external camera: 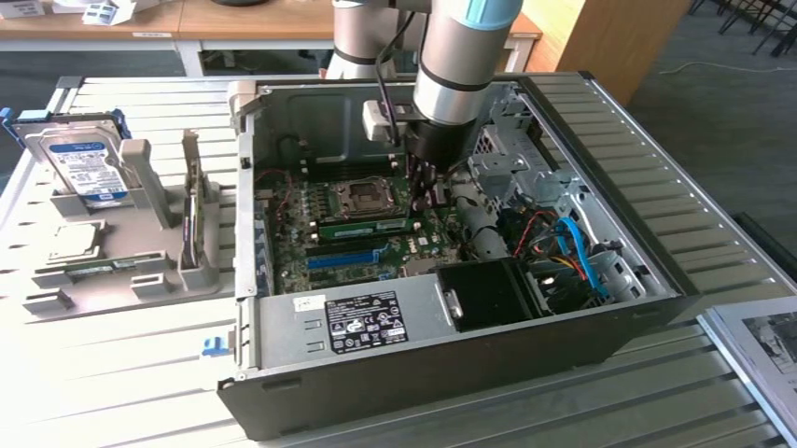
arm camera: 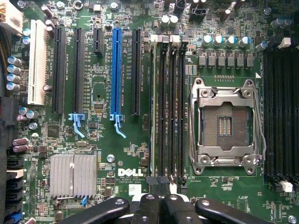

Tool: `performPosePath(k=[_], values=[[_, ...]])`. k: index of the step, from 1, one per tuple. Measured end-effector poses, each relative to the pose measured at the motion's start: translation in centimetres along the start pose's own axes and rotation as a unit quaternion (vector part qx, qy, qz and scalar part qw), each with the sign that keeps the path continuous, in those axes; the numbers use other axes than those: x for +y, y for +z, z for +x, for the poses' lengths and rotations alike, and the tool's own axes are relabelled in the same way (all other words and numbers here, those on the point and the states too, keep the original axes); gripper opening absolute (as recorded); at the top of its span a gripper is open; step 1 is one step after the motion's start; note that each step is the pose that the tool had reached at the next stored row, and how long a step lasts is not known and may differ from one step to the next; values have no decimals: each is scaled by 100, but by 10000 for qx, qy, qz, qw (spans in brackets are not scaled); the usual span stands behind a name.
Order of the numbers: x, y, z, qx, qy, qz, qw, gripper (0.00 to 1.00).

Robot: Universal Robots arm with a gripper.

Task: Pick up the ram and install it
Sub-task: 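Press down the ram until it locks into place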

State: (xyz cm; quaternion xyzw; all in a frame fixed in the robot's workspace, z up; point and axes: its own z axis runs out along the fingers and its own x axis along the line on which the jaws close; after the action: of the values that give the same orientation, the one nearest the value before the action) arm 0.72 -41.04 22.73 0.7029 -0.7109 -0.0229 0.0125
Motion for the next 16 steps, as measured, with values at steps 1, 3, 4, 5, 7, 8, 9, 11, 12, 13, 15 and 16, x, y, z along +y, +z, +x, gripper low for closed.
performPosePath(k=[1, 3, 4, 5, 7, 8, 9, 11, 12, 13, 15, 16], values=[[0, 1, 0, -1, 0, 0, 10000, 10], [0, 2, 0, -1, 0, 0, 10000, 10], [0, 5, 0, -2, 0, 1, 10000, 10], [-1, 7, -1, -2, 0, 1, 10000, 10], [-1, 11, 0, -1, 0, 0, 10000, 10], [-1, 14, 0, -2, 0, 0, 10000, 10], [-1, 16, 0, -1, 0, 0, 10000, 10], [-1, 16, 0, -1, 0, 0, 10000, 10], [-1, 16, 0, -1, 0, 0, 10000, 10], [-1, 16, 0, -1, 0, 0, 10000, 10], [-1, 18, 0, -1, 0, 0, 10000, 10], [-1, 21, 0, -2, 0, 1, 10000, 10]])
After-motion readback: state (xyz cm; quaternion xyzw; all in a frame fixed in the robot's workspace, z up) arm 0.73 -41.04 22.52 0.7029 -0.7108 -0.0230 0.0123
